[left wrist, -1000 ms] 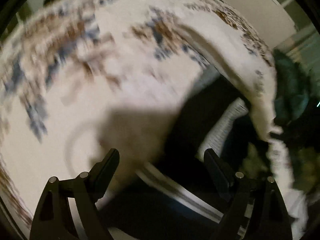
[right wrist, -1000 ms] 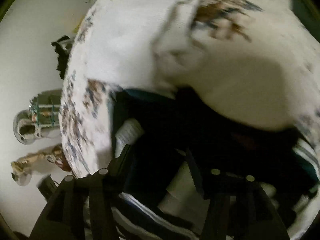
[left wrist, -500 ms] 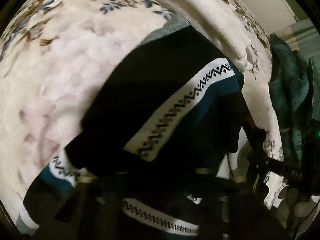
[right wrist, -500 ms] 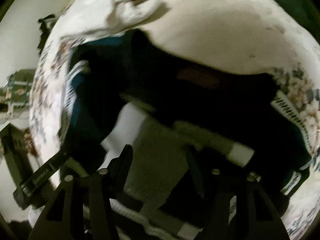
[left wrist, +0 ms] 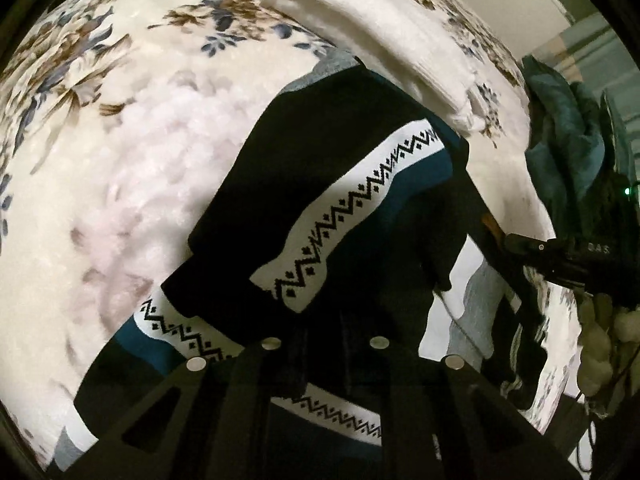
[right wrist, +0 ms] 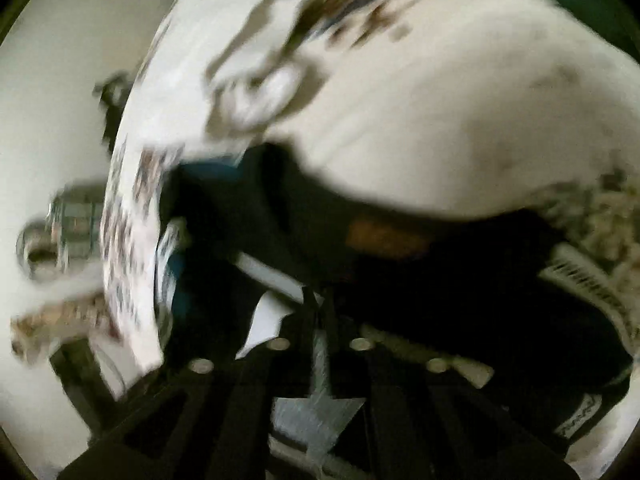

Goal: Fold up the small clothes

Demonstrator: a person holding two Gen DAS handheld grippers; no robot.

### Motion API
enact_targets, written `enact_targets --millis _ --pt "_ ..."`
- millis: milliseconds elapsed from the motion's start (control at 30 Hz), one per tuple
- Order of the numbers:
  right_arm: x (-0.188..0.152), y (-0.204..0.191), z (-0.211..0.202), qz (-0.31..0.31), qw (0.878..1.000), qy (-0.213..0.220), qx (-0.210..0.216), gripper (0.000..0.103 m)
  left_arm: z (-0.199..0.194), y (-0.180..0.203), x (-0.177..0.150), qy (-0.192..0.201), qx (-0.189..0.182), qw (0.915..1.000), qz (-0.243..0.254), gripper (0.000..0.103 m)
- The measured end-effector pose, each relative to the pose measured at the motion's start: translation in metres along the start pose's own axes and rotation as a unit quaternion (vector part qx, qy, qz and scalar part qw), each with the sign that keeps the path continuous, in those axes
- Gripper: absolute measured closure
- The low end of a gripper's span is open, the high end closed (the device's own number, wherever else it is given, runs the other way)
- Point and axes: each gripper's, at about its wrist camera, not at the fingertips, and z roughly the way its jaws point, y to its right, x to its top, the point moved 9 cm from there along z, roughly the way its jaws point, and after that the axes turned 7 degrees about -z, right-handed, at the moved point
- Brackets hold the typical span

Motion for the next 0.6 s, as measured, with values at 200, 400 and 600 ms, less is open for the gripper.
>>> enact_targets --millis 200,400,600 --pt "-0.017 -0.006 0.029 -0.068 0.995 -0.031 -0.059 0.101 0.005 0.003 0.001 -0.009 -0.003 1.0 -0.001 0.096" --pt "0.008 0.027 0.01 0.02 0.997 0.036 -0.066 0.101 0.008 0.0 0.001 -0.008 -0.001 1.0 0.004 0.096" --pt "0.005 0.04 0.003 0.065 0.997 0.015 -0.045 0.098 0.004 -0.002 -0.001 -0.018 -0.004 0.9998 -0.006 0.092"
